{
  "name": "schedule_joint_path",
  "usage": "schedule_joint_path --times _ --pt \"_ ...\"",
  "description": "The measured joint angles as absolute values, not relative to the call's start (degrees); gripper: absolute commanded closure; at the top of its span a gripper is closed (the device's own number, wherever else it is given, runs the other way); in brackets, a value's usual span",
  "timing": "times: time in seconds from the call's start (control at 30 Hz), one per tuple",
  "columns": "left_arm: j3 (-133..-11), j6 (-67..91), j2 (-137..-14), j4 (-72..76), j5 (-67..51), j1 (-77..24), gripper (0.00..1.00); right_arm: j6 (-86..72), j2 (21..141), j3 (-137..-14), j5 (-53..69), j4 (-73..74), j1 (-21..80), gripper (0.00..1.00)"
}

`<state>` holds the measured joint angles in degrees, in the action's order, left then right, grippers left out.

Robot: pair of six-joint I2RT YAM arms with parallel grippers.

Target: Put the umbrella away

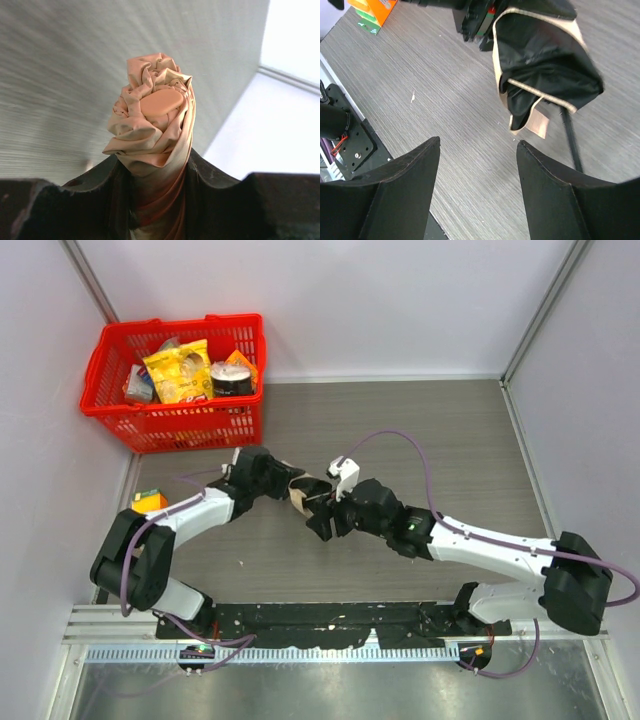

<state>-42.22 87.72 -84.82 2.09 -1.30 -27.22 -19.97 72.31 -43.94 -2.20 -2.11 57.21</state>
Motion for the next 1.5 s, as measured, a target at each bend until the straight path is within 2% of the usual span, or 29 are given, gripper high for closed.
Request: schedule_joint_path --times 0.17,0.27,0.37,0.57,0.63,0.77,0.87,0.97,1.2,1.4,1.5 --pt "-45.9 92.0 -82.4 2.1 -2.8 -25.4 1.0 -16.3 68.9 -43.1 -2.5 -2.2 57.2 0.33" --pt "-47.2 93.9 -81.1 1.3 -3.0 -24.4 1.0 -14.8 65.9 -42.1 -4.0 -2.2 57.2 0.22" --pt "-48.4 94.6 -80.0 1.0 -3.1 -23.4 1.0 -17.2 58.8 -39.1 -8.1 -4.0 56.4 0.23" --pt "-48.8 96.7 -77.6 3.9 -3.5 -21.7 1.0 -30.4 51.4 -34.4 -4.1 -9.8 38.3 0.22" --pt "-49.0 97.4 -76.4 3.4 -3.7 -21.2 1.0 -31.1 49.7 -31.2 -1.9 -9.8 35.2 0.19" --pt "-52.1 98.7 -74.4 -1.6 -3.6 -20.4 1.0 -27.0 45.0 -26.6 0.6 -10.4 34.1 0.18" --pt "-55.5 99.3 -73.2 -5.7 -3.8 -19.8 1.0 -22.9 42.1 -20.5 3.4 -19.0 34.1 0.18" --pt "-57.6 99.7 -73.0 -8.6 -5.3 -19.7 1.0 -18.4 45.5 -16.2 4.1 -30.0 37.0 0.19" --pt "-60.0 104.5 -73.1 -11.4 -6.5 -19.1 1.0 -3.1 68.0 -26.7 -5.0 -39.1 58.6 0.18" --pt "-61.8 104.6 -71.3 -11.3 -5.0 -19.0 1.0 0.3 65.6 -30.7 -9.2 -38.7 60.2 0.16" --pt "-61.8 105.4 -71.1 -10.6 -5.3 -19.0 1.0 2.0 69.4 -32.5 -9.5 -42.5 60.2 0.16"
